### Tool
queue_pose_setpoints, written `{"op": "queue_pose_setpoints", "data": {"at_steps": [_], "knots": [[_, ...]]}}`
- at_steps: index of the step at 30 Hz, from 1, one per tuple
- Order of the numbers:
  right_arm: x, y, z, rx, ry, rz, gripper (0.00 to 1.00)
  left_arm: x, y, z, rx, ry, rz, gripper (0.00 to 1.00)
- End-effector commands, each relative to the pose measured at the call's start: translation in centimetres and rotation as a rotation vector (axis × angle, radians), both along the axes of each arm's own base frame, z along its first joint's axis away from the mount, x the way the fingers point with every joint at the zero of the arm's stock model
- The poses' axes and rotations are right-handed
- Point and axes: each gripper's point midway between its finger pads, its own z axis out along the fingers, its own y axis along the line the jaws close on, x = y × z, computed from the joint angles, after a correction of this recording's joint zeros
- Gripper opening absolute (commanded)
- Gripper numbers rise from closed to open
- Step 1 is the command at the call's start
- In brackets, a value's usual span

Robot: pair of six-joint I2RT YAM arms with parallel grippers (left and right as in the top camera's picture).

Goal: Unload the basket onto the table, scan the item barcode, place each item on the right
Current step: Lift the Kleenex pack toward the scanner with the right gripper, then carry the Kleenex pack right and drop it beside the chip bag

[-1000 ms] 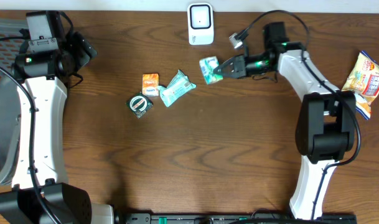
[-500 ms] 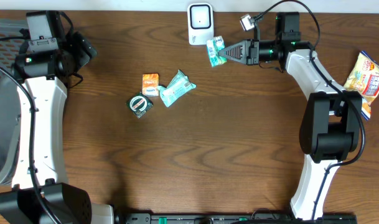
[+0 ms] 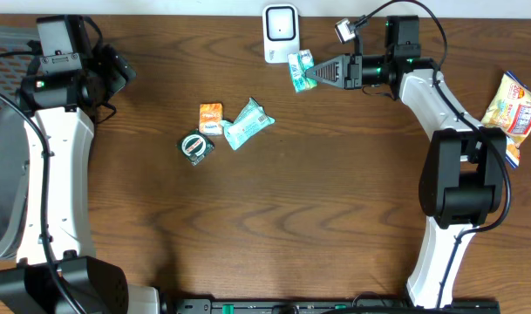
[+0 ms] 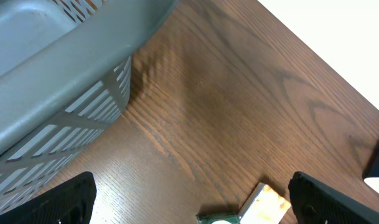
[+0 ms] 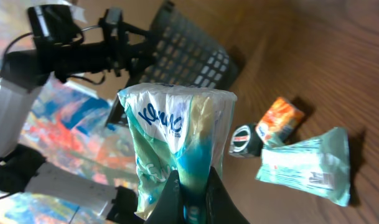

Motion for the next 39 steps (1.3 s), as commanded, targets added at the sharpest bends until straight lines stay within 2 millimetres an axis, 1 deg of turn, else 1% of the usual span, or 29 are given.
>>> {"op": "queue_pose_setpoints", "data": {"at_steps": [1,2,3,4,5,6,7,8,10,11,12,14,16,18,20,21,22,23,25,28,29,31,35,36,39], "knots": [[1.2,0.3,-0.1,-0.105,-0.002,-0.092,0.01,0.1,0.2,0.6,0.005,-0.015,0.018,0.98],[1.9,0.2,-1.5,-0.175,0.023,-0.148,0.01,0.1,0.3,0.6,0.005,-0.015,0.019,0.98],[2.7,-0.1,-3.4,-0.279,0.057,-0.223,0.01,0.1,0.2,0.6,0.005,-0.015,0.018,0.98],[3.2,-0.4,-5.0,-0.365,0.074,-0.275,0.01,0.1,0.2,0.6,0.005,-0.015,0.018,0.98],[3.4,-0.7,-6.8,-0.477,0.061,-0.320,0.01,0.1,0.2,0.6,0.005,-0.015,0.018,0.98],[3.5,-1.0,-8.2,-0.571,0.036,-0.341,0.01,0.1,0.2,0.6,0.005,-0.015,0.018,0.97],[3.6,-2.2,-10.9,-0.778,0.007,-0.399,0.01,0.1,0.2,0.6,0.005,-0.015,0.018,0.98],[3.7,-3.0,-12.0,-0.882,-0.003,-0.438,0.01,0.1,0.2,0.6,0.005,-0.015,0.018,0.98],[3.9,-3.5,-12.9,-1.030,-0.083,-0.460,0.01,0.1,0.3,0.6,0.005,-0.015,0.019,0.98],[4.2,-3.7,-12.9,-1.120,-0.165,-0.463,0.01,0.1,0.2,0.6,0.005,-0.015,0.018,0.98],[4.5,-4.0,-12.8,-1.176,-0.209,-0.474,0.01,0.1,0.3,0.6,0.005,-0.015,0.019,0.98],[5.9,-5.0,-11.7,-1.346,-0.344,-0.527,0.01,0.1,0.2,0.6,0.005,-0.015,0.018,0.98],[7.6,-5.8,-9.7,-1.505,-0.524,-0.586,0.01,0.1,0.2,0.6,0.005,-0.015,0.018,0.98],[9.6,-5.7,-7.3,-1.609,-0.724,-0.624,0.01,0.1,0.2,0.6,0.005,-0.015,0.018,0.98],[11.4,-4.4,-5.1,-1.620,-0.900,-0.642,0.01,0.2,0.2,0.6,0.005,-0.016,0.018,0.98],[12.1,-3.7,-4.3,-1.597,-0.953,-0.666,0.01,0.1,0.3,0.6,0.005,-0.015,0.019,0.98],[13.6,-2.5,-2.6,-1.509,-1.022,-0.755,0.01,0.1,0.2,0.6,0.005,-0.015,0.018,0.98],[14.1,-1.8,-1.8,-1.458,-1.052,-0.785,0.01,0.2,0.2,0.6,0.005,-0.016,0.018,0.98],[15.0,-0.6,-1.2,-1.365,-1.098,-0.805,0.01,0.1,0.2,0.6,0.005,-0.015,0.018,0.98],[15.6,1.3,-1.0,-1.241,-1.155,-0.789,0.01,0.2,0.2,0.6,0.005,-0.016,0.018,0.98],[15.9,1.6,-1.0,-1.222,-1.166,-0.795,0.01,0.1,0.2,0.6,0.005,-0.015,0.018,0.98],[16.4,2.0,-1.1,-1.211,-1.176,-0.804,0.01,0.1,0.2,0.6,0.005,-0.015,0.018,0.98],[18.0,2.8,-2.0,-1.214,-1.194,-0.797,0.01,0.1,0.2,0.6,0.005,-0.015,0.018,0.98],[18.6,3.2,-2.3,-1.229,-1.239,-0.764,0.01,0.1,0.2,0.6,0.005,-0.015,0.018,0.98],[19.6,3.5,-3.1,-1.319,-1.372,-0.668,0.01,0.1,0.3,0.6,0.005,-0.015,0.019,0.98]]}}
